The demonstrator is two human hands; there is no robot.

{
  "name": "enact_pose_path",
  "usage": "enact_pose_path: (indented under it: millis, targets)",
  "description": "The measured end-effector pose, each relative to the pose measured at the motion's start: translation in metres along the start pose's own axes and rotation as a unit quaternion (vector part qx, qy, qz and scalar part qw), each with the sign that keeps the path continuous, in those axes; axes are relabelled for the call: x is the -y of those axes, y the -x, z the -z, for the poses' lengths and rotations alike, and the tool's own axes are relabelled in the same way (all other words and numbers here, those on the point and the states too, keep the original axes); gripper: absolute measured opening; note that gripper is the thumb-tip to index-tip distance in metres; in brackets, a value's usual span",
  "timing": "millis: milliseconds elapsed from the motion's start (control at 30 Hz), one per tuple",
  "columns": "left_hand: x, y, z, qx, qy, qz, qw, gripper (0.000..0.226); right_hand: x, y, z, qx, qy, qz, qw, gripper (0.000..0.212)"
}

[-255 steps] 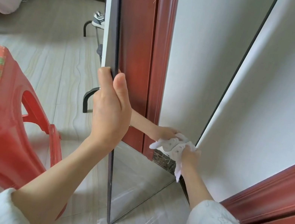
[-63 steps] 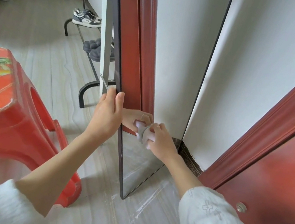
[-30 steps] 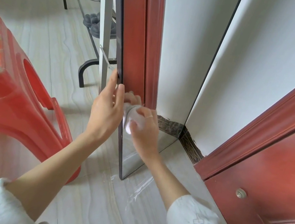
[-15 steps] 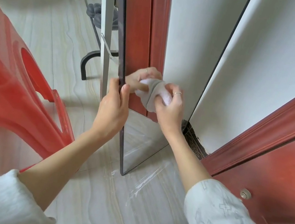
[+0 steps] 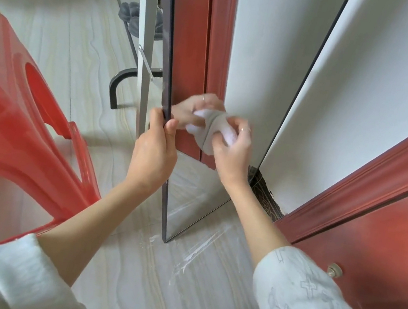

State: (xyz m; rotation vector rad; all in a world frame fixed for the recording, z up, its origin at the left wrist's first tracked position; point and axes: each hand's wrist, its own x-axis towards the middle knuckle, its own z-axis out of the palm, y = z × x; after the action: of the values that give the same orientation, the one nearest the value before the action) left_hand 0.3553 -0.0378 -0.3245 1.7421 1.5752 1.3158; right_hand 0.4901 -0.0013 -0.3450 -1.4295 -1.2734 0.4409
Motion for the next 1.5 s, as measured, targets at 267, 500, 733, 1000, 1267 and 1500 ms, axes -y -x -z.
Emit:
enact_pose_path:
  millis: [267,500,733,1000,1267,1500]
  targets:
    - [-0.003,-0.002,0.006,0.03,0.001,0.008,1.0,0.024,0.078,-0.043,0.002,-0.038,-0.08,0.14,0.986,0.024]
    - [0.001,-0.003,0.004,0.019,-0.004,0.004,1.0,0.022,0.035,-0.051,0.0,-0.069,-0.155,-0.037,0.985,0.024]
    - [0.004,-0.002,0.002,0.015,0.0,-0.003,1.0,0.022,-0.01,-0.02,0.006,-0.045,-0.237,-0.307,0.921,0.023]
    - [0.005,-0.003,0.001,0.021,-0.002,0.003,1.0,0.022,0.07,-0.05,0.002,-0.073,-0.184,-0.069,0.978,0.017]
    - [0.002,-0.004,0.007,0.028,0.007,0.01,1.0,0.024,0.102,-0.081,0.0,-0.088,-0.195,-0.025,0.977,0.016]
    - [0.009,-0.005,0.011,0.025,0.012,-0.009,1.0,0.023,0.048,-0.084,0.0,-0.107,-0.18,-0.102,0.973,0.013]
